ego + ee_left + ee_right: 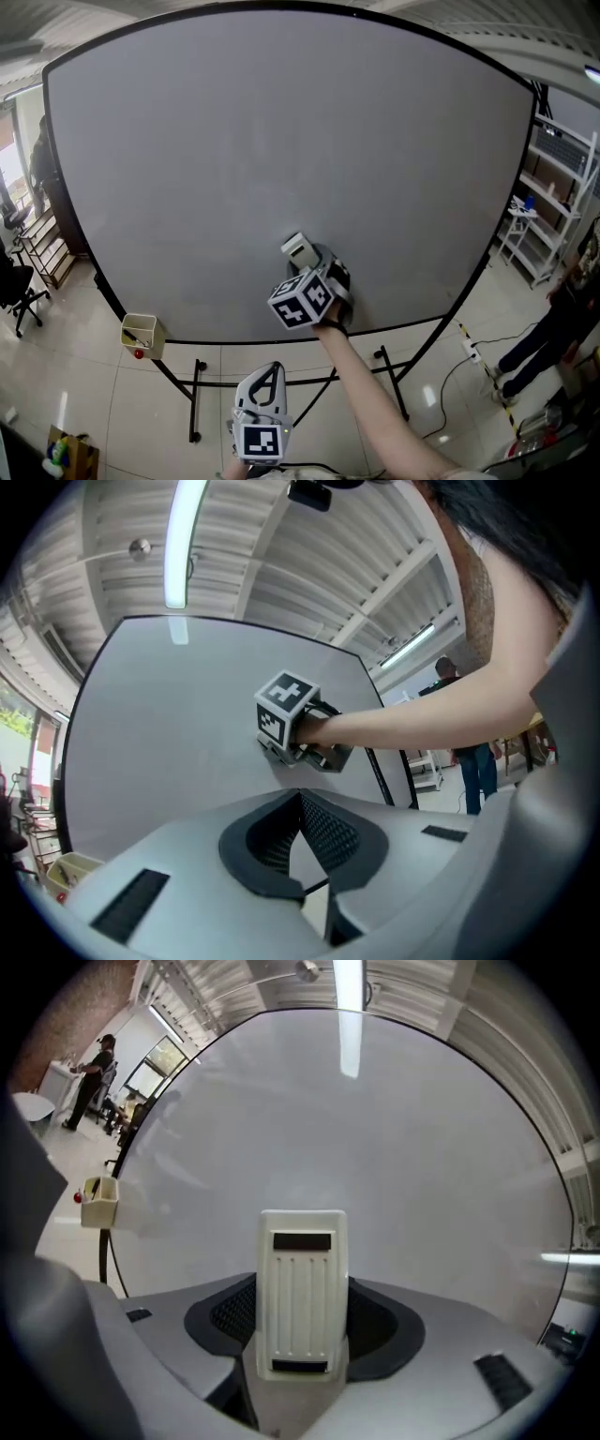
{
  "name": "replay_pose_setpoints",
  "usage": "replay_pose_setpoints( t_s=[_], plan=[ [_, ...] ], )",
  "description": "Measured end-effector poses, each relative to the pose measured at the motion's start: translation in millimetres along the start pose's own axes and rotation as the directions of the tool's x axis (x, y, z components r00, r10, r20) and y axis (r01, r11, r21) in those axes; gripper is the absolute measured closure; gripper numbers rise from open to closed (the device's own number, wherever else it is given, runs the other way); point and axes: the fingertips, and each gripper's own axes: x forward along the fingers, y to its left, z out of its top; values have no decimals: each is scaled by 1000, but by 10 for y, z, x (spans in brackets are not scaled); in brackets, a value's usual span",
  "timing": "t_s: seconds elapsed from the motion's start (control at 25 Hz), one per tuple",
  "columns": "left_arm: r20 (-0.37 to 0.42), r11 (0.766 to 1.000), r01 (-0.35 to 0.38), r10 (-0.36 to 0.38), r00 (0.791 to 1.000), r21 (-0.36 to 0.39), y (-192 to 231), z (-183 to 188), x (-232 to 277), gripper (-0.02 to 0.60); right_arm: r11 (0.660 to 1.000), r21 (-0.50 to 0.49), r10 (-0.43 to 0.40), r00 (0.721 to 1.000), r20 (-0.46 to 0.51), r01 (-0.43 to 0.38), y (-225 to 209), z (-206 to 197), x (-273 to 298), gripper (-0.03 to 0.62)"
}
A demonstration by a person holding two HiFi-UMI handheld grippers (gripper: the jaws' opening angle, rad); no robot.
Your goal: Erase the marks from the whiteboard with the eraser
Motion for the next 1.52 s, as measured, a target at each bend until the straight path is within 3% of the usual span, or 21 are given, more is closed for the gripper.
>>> replay_pose_setpoints(
  t_s=[0.12, 0.24, 0.4, 0.56, 0.72, 0.88, 1.04, 1.12, 1.2, 1.32, 1.44, 1.52],
  plan=[
    [-28, 1000, -10, 10, 1000, -14, 14, -128, -60, 578, 999, 3, 42, 999, -7, -42, 49, -63, 11, 326],
    [-75, 1000, -17, 18, 997, 20, 39, -262, -99, 578, 999, 23, 40, 999, 6, -40, -165, 145, -41, 326],
    [-90, 999, 19, -23, 996, -49, -106, -337, -121, 578, 999, 39, 7, 999, 40, -8, -614, 510, -142, 326],
    [-90, 997, 74, -76, 993, -22, -281, -395, -156, 578, 995, 98, -41, 994, 101, 31, -1222, 978, -282, 325],
    [-93, 997, 80, -81, 992, -16, -306, -405, -176, 578, 976, 213, -80, 979, 188, 39, -1706, 1416, -515, 324],
    [-101, 997, 41, -48, 994, -69, -234, -351, -203, 578, 970, 244, -48, 983, 176, 4, -1222, 1068, -378, 324],
    [-107, 999, 30, -32, 994, -28, -120, -459, -200, 578, 989, 147, -30, 997, 69, 19, -349, 193, -79, 324],
    [-96, 999, 23, -27, 995, -43, -120, -416, -210, 578, 997, 73, -1, 1000, -4, 1, 28, -260, 48, 322],
    [-105, 996, 2, -11, 994, -85, -129, -399, -248, 578, 999, 45, 18, 999, -29, -17, 153, -431, 68, 323],
    [-124, 995, -19, 7, 992, -102, -86, -452, -275, 578, 995, 97, 23, 1000, -12, -22, -100, -244, 13, 324],
    [-126, 999, -11, 6, 992, -40, -22, -534, -260, 578, 983, 185, 7, 999, 45, -15, -653, 129, -93, 324],
    [-121, 998, -16, 8, 993, -58, -27, -491, -269, 578, 970, 244, -30, 996, 81, 9, -1141, 329, -218, 324]
  ],
)
